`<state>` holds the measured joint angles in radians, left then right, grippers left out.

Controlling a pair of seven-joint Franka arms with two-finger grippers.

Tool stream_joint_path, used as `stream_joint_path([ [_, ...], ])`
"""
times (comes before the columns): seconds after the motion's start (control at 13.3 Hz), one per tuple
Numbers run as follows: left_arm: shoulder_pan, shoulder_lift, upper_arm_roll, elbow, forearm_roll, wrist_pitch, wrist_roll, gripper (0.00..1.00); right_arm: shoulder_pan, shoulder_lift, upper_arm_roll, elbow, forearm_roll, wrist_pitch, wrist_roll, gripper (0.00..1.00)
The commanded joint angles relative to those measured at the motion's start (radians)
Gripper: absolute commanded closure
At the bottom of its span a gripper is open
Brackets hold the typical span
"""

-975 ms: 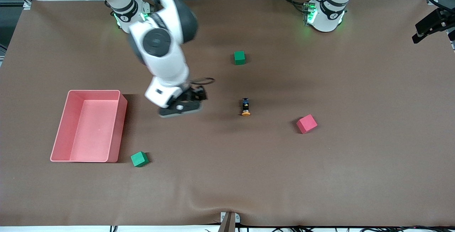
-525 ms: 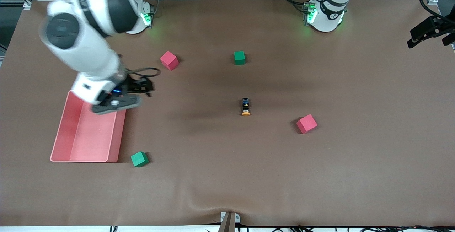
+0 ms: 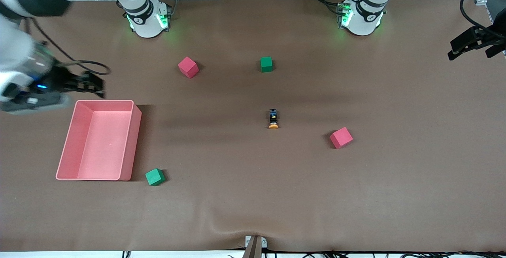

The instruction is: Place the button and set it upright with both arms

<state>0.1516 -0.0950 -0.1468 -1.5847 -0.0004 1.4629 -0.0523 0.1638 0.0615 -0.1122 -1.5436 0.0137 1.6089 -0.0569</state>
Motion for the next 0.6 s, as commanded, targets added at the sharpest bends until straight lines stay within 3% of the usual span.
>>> stream_joint_path([
  [0.0,0.011,-0.011,-0.008,-0.026,-0.016,0.025,0.019,0.0,-0.137,-0.08,0.025,-0.035,0.0,-0.044,-0.114,0.0],
  [0.38,0.0,-0.003,-0.016,-0.075,-0.02,0.06,0.017,0.0,-0.2,-0.111,0.023,0.025,-0.003,-0.158,-0.127,0.0],
  [0.53,-0.003,0.036,-0.06,-0.083,-0.067,0.071,-0.024,0.0,-0.211,-0.111,0.025,0.026,0.006,-0.173,-0.074,0.0],
])
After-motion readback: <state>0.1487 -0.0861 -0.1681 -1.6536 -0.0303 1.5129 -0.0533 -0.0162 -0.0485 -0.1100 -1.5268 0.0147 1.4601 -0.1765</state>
